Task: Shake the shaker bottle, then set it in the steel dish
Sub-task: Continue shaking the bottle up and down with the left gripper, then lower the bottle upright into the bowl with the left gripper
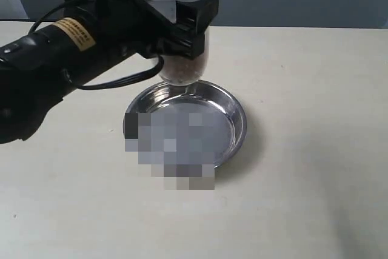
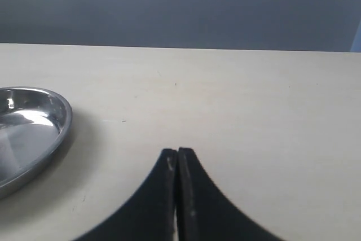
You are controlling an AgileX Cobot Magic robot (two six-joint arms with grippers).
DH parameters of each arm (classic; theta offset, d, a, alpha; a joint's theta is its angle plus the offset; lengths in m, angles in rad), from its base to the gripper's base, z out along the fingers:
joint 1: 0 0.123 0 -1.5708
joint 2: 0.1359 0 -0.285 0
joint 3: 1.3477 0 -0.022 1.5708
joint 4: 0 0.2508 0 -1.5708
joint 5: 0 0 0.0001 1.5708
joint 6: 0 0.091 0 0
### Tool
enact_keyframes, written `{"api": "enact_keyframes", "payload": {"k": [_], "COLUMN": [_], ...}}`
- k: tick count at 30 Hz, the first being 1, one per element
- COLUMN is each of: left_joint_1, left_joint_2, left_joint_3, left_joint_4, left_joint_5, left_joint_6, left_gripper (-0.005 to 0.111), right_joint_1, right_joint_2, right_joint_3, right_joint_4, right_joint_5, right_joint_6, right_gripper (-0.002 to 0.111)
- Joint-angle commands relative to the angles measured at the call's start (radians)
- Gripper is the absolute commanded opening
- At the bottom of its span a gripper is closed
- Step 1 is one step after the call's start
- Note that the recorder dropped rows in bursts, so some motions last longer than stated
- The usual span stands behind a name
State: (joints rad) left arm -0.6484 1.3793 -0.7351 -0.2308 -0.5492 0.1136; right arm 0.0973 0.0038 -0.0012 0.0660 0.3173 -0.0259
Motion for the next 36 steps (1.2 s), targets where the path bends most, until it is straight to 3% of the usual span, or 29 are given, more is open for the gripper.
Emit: {"api": "enact_keyframes", "payload": {"k": [1,4,14,26,36], "left_joint_1": [-0.003,-0.001,-0.001,-0.001,-0.001], "left_joint_2": [0.017,0.075,0.274,0.476,0.57], "left_joint_3": [-0.009,-0.007,0.06,0.081,0.081], "left_joint_4": [0.007,0.046,0.002,-0.047,-0.04], "left_joint_5": [-0.056,-0.079,-0.445,-0.62,-0.67], "left_joint_6": [0.002,0.002,-0.002,-0.097,-0.114], "left_gripper": [0.0,0.0,0.0,0.0,0.0], "right_joint_1": [0.004,0.004,0.004,0.004,0.004], "right_joint_2": [-0.004,-0.004,-0.004,-0.004,-0.004], "right_joint_3": [0.001,0.001,0.001,0.001,0.001], "right_joint_4": [-0.001,-0.001,-0.001,-0.001,-0.001], "right_joint_5": [-0.012,-0.012,-0.012,-0.012,-0.012], "right_joint_6": [0.0,0.0,0.0,0.0,0.0], "right_gripper": [-0.001,-0.001,-0.001,-0.001,-0.001]}}
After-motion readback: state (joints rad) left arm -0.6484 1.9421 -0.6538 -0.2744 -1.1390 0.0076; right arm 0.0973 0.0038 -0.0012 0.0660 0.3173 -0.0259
